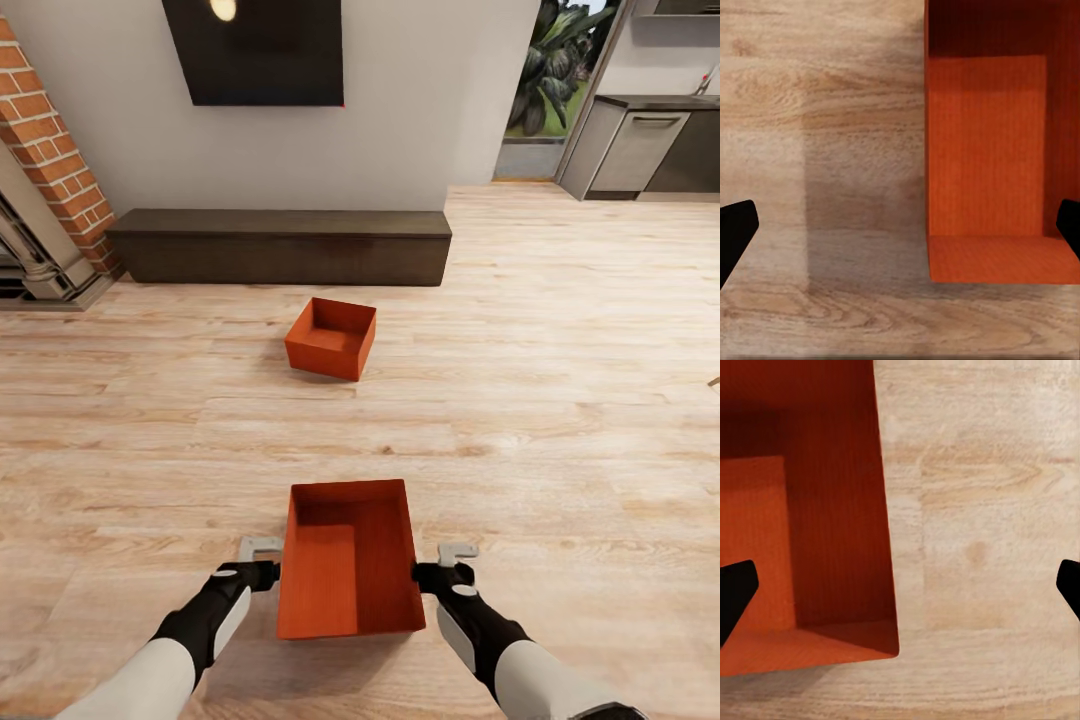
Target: Move the two storage containers from the living room to the garage. In the garage, place one container on the floor and stack the other container on top of it (either order is fine).
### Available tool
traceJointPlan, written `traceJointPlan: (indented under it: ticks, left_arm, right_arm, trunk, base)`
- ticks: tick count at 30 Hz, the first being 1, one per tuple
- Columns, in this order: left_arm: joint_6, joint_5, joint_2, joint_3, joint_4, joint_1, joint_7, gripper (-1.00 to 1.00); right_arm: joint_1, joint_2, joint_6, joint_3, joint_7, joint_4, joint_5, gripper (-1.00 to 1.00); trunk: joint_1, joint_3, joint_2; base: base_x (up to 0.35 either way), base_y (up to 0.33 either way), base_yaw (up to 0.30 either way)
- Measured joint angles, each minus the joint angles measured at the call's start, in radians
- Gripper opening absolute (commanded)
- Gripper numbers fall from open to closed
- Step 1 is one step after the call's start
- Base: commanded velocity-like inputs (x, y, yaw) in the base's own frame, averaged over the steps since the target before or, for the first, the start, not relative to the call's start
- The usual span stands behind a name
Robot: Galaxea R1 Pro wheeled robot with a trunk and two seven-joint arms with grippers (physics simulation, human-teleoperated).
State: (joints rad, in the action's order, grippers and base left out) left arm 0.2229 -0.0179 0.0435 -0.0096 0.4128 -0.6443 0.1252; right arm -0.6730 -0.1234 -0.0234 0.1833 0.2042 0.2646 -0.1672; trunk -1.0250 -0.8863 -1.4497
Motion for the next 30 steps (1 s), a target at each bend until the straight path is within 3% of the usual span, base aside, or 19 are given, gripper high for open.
traceJointPlan:
  ticks: [6,12,30]
  left_arm:
    - [0.000,-0.001,0.006,0.000,-0.002,0.000,0.000,1.00]
    - [-0.004,-0.002,0.010,0.003,0.004,0.000,-0.001,1.00]
    - [-0.003,-0.004,0.021,0.004,0.015,0.000,0.000,1.00]
  right_arm:
    - [-0.001,0.000,-0.024,0.008,-0.004,-0.009,0.012,1.00]
    - [-0.001,-0.004,-0.034,0.010,-0.016,-0.014,0.074,1.00]
    - [-0.001,-0.006,-0.032,0.006,-0.014,-0.017,0.073,1.00]
  trunk:
    - [0.000,0.000,0.000]
    - [0.000,0.000,0.000]
    - [0.000,0.000,0.000]
  base:
    - [0.000,0.000,0.000]
    - [0.000,0.000,0.000]
    - [0.000,0.000,0.000]
